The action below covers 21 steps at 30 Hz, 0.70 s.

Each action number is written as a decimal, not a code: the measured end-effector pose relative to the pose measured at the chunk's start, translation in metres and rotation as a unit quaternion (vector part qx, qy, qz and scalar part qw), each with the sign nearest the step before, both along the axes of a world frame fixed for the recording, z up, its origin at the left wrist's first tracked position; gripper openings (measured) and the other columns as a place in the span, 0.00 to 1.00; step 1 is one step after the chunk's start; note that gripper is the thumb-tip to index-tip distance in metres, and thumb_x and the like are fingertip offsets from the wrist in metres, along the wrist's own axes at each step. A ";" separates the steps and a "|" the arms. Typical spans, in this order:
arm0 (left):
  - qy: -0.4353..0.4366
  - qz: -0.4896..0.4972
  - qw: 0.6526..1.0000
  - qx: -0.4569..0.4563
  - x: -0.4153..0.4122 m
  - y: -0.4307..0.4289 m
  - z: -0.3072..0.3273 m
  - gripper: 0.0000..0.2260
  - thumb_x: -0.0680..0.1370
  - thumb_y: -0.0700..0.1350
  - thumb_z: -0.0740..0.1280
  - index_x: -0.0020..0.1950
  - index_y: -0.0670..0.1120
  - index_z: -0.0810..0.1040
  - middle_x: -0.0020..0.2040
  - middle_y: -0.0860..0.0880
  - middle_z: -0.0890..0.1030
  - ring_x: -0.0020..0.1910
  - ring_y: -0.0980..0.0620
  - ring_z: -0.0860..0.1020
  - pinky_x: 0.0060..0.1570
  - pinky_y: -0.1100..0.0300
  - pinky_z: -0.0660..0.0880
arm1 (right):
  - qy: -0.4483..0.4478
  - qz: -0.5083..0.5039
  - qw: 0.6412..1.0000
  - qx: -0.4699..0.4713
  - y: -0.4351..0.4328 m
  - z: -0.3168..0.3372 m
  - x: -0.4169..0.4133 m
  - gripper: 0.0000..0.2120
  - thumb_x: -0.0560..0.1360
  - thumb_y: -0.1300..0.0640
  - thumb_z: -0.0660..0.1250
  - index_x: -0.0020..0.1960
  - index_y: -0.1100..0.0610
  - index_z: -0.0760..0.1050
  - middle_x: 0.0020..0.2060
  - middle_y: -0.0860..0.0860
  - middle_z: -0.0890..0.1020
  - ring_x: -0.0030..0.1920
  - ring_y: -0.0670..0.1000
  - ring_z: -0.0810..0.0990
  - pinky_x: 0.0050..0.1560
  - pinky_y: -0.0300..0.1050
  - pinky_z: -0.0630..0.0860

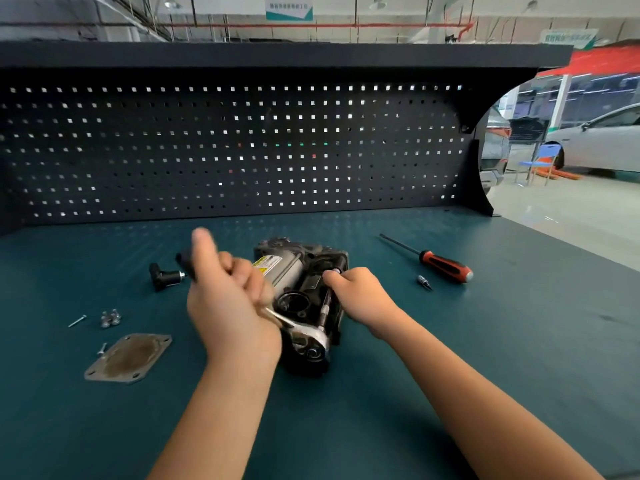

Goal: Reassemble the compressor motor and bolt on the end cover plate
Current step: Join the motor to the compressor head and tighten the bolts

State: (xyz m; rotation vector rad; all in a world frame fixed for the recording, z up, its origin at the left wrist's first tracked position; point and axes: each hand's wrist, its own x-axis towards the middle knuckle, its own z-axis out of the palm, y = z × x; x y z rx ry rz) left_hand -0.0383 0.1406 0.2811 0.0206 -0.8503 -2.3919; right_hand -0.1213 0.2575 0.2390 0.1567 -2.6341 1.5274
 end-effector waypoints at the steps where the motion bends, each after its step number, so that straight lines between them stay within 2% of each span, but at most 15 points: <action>1: -0.005 -0.002 1.000 0.012 -0.003 -0.003 -0.002 0.18 0.78 0.52 0.62 0.30 0.49 0.61 0.22 0.56 0.60 0.19 0.58 0.57 0.18 0.66 0.54 | -0.004 0.002 1.000 0.005 -0.002 -0.002 0.000 0.24 0.78 0.55 0.59 0.27 0.55 0.54 0.12 0.45 0.59 0.22 0.46 0.57 0.19 0.36 0.54; 3: 0.045 -0.005 0.994 -0.097 -0.001 0.005 -0.003 0.17 0.74 0.48 0.65 0.29 0.49 0.61 0.21 0.56 0.61 0.19 0.57 0.58 0.19 0.68 0.55 | 0.008 -0.006 1.000 0.009 -0.001 -0.005 0.001 0.24 0.78 0.54 0.59 0.27 0.55 0.55 0.13 0.44 0.60 0.21 0.45 0.57 0.20 0.36 0.56; 5: 0.143 -0.004 0.932 -0.332 0.005 0.020 -0.004 0.15 0.68 0.49 0.67 0.26 0.51 0.64 0.21 0.56 0.64 0.20 0.58 0.62 0.22 0.69 0.60 | 0.022 -0.006 0.999 0.026 0.000 -0.004 -0.001 0.21 0.77 0.53 0.61 0.28 0.57 0.61 0.22 0.45 0.67 0.25 0.45 0.64 0.26 0.38 0.64; 6: 0.194 0.001 0.857 -0.478 0.007 0.027 -0.006 0.13 0.68 0.50 0.66 0.26 0.51 0.66 0.21 0.56 0.66 0.22 0.59 0.64 0.25 0.68 0.63 | 0.025 0.001 0.999 0.040 0.000 -0.005 -0.001 0.18 0.76 0.53 0.63 0.31 0.57 0.65 0.26 0.47 0.70 0.29 0.47 0.67 0.31 0.40 0.69; 7: 0.240 0.006 0.755 -0.611 0.007 0.034 -0.011 0.11 0.69 0.51 0.65 0.27 0.52 0.69 0.23 0.56 0.69 0.26 0.57 0.67 0.29 0.67 0.65 | 0.026 -0.002 0.998 0.058 -0.001 -0.005 0.000 0.18 0.76 0.52 0.65 0.31 0.57 0.66 0.27 0.48 0.70 0.30 0.47 0.68 0.33 0.42 0.71; 9: 0.322 0.018 0.553 -0.768 0.006 0.040 -0.025 0.11 0.70 0.48 0.66 0.31 0.44 0.75 0.25 0.47 0.74 0.26 0.48 0.71 0.30 0.64 0.62 | 0.023 -0.032 0.997 0.073 -0.001 -0.004 0.001 0.25 0.74 0.46 0.66 0.25 0.55 0.61 0.22 0.46 0.66 0.26 0.48 0.64 0.28 0.43 0.63; 11: 0.344 0.008 0.425 -0.837 0.009 0.042 -0.033 0.10 0.67 0.46 0.70 0.32 0.41 0.74 0.25 0.44 0.76 0.23 0.44 0.73 0.27 0.64 0.59 | 0.031 -0.033 0.996 0.074 -0.003 -0.003 0.001 0.29 0.75 0.44 0.65 0.23 0.55 0.55 0.16 0.45 0.60 0.23 0.48 0.60 0.26 0.44 0.57; 12: 0.344 0.009 0.399 -0.850 0.009 0.041 -0.035 0.11 0.67 0.46 0.71 0.32 0.41 0.73 0.25 0.44 0.76 0.22 0.43 0.73 0.27 0.64 0.59 | 0.032 -0.026 0.996 0.074 -0.004 -0.003 0.001 0.30 0.75 0.45 0.65 0.23 0.55 0.54 0.15 0.45 0.59 0.23 0.48 0.59 0.27 0.44 0.57; 13: 0.351 0.026 0.398 -0.847 0.010 0.038 -0.037 0.11 0.66 0.47 0.71 0.32 0.42 0.73 0.24 0.45 0.76 0.22 0.43 0.73 0.25 0.65 0.59 | 0.032 -0.025 0.997 0.073 -0.003 -0.004 0.000 0.29 0.76 0.46 0.64 0.24 0.56 0.54 0.16 0.46 0.59 0.23 0.48 0.59 0.27 0.44 0.56; 14: 0.363 0.051 0.427 -0.827 0.010 0.037 -0.038 0.11 0.66 0.47 0.71 0.31 0.42 0.73 0.24 0.47 0.75 0.22 0.46 0.72 0.24 0.65 0.59 | 0.031 -0.026 0.996 0.074 -0.003 -0.004 -0.001 0.28 0.76 0.48 0.63 0.25 0.56 0.55 0.19 0.47 0.60 0.24 0.48 0.59 0.27 0.44 0.57; 15: 0.365 0.070 0.485 -0.791 0.011 0.036 -0.037 0.10 0.67 0.46 0.72 0.32 0.44 0.74 0.24 0.48 0.75 0.23 0.49 0.72 0.24 0.65 0.61 | 0.026 -0.027 0.997 0.074 -0.003 -0.005 -0.001 0.26 0.77 0.50 0.62 0.26 0.57 0.57 0.21 0.49 0.63 0.25 0.49 0.61 0.27 0.44 0.59; 17: 0.296 0.037 0.682 -0.667 0.013 0.036 -0.032 0.09 0.69 0.49 0.70 0.31 0.49 0.74 0.25 0.53 0.73 0.26 0.57 0.70 0.27 0.67 0.65 | 0.020 -0.014 0.996 0.080 -0.003 -0.005 0.001 0.21 0.78 0.54 0.61 0.29 0.57 0.61 0.27 0.51 0.67 0.30 0.51 0.67 0.32 0.43 0.67; 19: 0.172 -0.014 0.886 -0.431 0.013 0.032 -0.020 0.12 0.68 0.52 0.68 0.27 0.52 0.71 0.23 0.57 0.69 0.23 0.61 0.66 0.25 0.69 0.64 | 0.030 0.005 0.997 0.077 -0.001 -0.004 0.003 0.20 0.78 0.58 0.60 0.29 0.57 0.59 0.27 0.51 0.66 0.33 0.52 0.67 0.36 0.44 0.69; 20: 0.116 -0.012 0.944 -0.308 0.011 0.025 -0.017 0.14 0.68 0.52 0.68 0.26 0.51 0.69 0.21 0.57 0.67 0.21 0.61 0.64 0.22 0.69 0.62 | 0.034 0.002 0.996 0.085 0.000 -0.003 0.003 0.22 0.78 0.58 0.60 0.27 0.57 0.57 0.25 0.51 0.64 0.30 0.51 0.65 0.32 0.43 0.66; 21: 0.070 -0.006 0.978 -0.197 0.006 0.017 -0.015 0.16 0.71 0.53 0.68 0.27 0.51 0.67 0.21 0.57 0.65 0.19 0.60 0.62 0.20 0.68 0.60 | 0.035 -0.003 0.995 0.091 0.001 -0.001 0.002 0.23 0.78 0.57 0.59 0.27 0.57 0.55 0.23 0.50 0.63 0.27 0.50 0.62 0.28 0.42 0.61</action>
